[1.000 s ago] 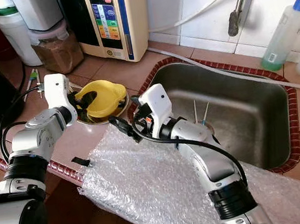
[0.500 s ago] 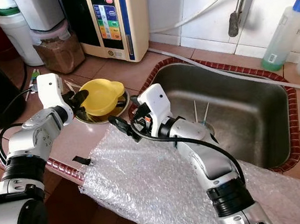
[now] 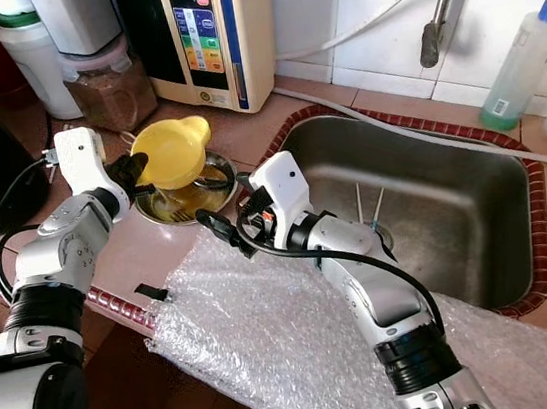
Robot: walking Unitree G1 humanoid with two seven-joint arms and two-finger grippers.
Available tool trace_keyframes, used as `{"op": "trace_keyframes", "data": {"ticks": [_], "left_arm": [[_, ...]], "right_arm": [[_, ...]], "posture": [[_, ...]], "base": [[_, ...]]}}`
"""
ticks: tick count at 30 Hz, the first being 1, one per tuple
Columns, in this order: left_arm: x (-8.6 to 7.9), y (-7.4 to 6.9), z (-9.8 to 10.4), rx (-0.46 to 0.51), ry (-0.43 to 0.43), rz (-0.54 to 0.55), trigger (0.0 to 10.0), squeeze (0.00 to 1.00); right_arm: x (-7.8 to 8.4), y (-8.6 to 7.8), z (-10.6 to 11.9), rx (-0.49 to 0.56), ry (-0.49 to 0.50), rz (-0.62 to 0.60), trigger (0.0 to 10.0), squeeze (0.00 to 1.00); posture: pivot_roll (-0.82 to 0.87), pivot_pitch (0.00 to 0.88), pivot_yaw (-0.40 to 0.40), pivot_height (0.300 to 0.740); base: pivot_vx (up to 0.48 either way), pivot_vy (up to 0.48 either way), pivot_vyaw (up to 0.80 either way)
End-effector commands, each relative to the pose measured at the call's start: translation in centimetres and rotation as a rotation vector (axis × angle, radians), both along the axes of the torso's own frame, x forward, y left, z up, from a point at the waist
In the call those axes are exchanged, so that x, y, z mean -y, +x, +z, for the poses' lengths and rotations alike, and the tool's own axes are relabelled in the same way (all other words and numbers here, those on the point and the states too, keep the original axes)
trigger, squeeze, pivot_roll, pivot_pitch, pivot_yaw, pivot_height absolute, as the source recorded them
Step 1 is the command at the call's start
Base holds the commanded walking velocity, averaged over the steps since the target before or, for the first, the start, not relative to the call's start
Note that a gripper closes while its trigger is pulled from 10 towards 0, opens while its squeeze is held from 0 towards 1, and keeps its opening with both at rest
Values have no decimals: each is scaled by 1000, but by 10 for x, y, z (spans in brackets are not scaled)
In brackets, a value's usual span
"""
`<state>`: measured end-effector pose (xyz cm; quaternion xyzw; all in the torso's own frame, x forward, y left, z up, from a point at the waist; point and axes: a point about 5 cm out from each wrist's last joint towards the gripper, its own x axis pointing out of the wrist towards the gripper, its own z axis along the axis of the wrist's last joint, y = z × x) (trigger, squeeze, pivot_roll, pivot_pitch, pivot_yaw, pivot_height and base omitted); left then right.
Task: Kitchen organization
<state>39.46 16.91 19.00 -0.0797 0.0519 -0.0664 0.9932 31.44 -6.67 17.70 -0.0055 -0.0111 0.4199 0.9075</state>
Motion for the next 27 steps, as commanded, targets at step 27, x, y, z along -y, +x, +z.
{"op": "trace_keyframes", "data": {"ticks": [27], "left_arm": [[67, -24, 15, 436, 313, -116, 0, 0]], "right_arm": [[15, 32, 22, -2, 190, -295, 10000, 0]], "posture": [[-11, 25, -8, 740]], "base": [[0, 0, 0]]}}
